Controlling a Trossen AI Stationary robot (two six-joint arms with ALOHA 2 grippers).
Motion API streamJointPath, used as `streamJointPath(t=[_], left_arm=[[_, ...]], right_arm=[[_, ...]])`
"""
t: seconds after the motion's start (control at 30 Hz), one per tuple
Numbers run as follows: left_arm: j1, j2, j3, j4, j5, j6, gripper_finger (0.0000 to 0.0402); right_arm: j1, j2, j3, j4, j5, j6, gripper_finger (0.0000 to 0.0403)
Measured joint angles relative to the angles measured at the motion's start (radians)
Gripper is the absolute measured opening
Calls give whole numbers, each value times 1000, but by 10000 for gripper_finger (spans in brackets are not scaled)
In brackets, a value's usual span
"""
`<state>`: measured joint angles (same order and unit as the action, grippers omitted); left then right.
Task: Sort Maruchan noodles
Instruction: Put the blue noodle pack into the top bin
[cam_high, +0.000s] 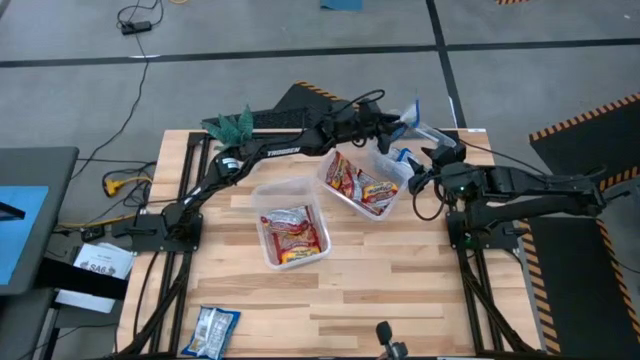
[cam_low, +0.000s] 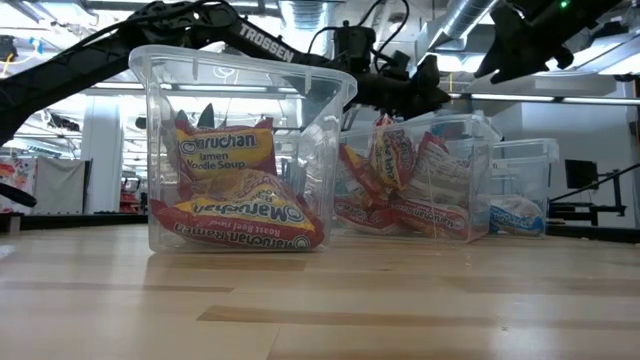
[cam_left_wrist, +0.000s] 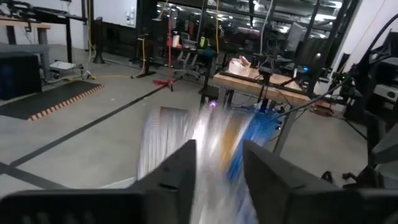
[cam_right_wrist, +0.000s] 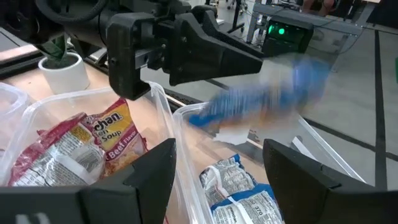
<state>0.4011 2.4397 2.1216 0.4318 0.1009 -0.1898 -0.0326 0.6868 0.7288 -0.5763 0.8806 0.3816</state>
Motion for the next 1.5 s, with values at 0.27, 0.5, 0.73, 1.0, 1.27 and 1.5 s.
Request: streamJointPath(t=[0.27, 0.5, 0.73, 1.0, 1.27, 1.5], left_arm=[[6, -9, 0, -25, 26, -36, 226], [66, -169, 0, -336, 153, -9, 257], [101, -405, -26, -880, 227, 113, 248], [-102, -838, -628, -752, 170, 180, 234], [-350, -1363, -1437, -46, -61, 76, 234], [-476, -1656, -1807, 318, -190, 47, 233]], right_arm=[[0, 0, 0, 10, 0, 3, 262], [0, 0, 0, 10, 0, 4, 262], [2, -1, 0, 7, -3, 5, 262], [22, -1, 0, 5, -15, 6, 262], [63, 0, 0, 23, -17, 22, 262], [142, 38, -52, 235, -43, 18, 262]])
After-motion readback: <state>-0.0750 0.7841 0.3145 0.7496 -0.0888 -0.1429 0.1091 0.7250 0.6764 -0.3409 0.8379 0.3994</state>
